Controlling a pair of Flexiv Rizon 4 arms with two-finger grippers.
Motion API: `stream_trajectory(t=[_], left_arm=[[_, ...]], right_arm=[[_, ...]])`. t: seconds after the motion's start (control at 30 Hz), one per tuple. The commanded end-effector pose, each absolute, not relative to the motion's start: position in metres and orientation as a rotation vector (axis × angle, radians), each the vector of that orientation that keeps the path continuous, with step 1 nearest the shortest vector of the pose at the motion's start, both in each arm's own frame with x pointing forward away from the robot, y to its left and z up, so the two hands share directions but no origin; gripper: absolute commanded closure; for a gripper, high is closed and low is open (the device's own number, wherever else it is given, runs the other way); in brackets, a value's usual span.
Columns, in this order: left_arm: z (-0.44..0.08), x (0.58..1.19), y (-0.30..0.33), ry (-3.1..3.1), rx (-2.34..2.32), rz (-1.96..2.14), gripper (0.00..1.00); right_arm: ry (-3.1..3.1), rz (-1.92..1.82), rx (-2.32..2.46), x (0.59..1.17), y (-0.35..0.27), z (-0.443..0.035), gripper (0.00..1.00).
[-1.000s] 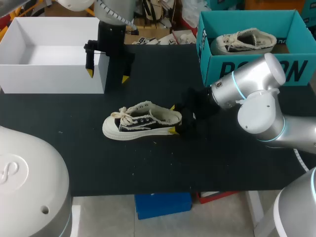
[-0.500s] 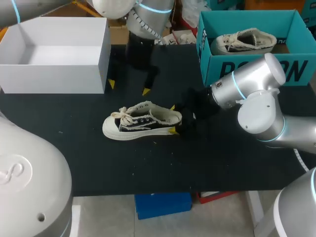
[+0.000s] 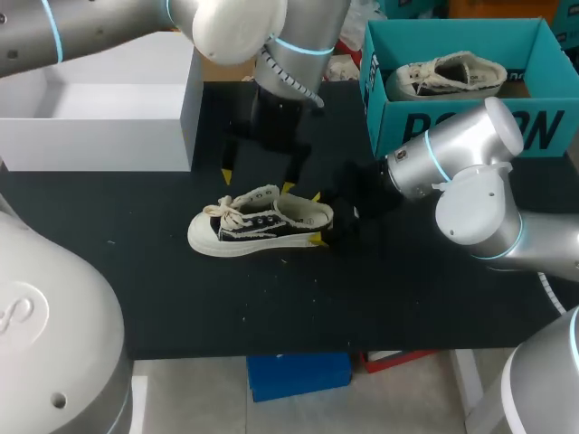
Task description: Take the shoe out of the shoebox, open the shoe tongue, remove and reinsert the insole, then place the shoe into the shoebox
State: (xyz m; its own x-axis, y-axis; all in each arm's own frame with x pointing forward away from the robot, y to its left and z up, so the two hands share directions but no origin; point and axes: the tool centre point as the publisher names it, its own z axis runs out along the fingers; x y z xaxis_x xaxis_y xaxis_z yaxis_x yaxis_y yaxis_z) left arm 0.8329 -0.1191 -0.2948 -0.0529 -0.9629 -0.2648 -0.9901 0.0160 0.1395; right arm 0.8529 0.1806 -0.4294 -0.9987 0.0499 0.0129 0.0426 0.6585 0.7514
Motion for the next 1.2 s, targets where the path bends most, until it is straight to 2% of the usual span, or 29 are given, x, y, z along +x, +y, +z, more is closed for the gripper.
stream_trajectory(t=[0.03,0.67,1.2], left_arm=[[-0.305,0.829,-0.123,2.158,-2.071,0.423,0.00],[-0.354,0.835,-0.140,2.153,-1.976,0.418,0.00],[-0.370,0.838,-0.139,2.150,-1.937,0.501,0.00]], right_arm=[[2.855,1.286,0.084,0.853,0.182,-0.429,1.00],[2.855,1.286,0.084,0.853,0.182,-0.429,1.00],[2.855,1.286,0.084,0.853,0.182,-0.429,1.00]])
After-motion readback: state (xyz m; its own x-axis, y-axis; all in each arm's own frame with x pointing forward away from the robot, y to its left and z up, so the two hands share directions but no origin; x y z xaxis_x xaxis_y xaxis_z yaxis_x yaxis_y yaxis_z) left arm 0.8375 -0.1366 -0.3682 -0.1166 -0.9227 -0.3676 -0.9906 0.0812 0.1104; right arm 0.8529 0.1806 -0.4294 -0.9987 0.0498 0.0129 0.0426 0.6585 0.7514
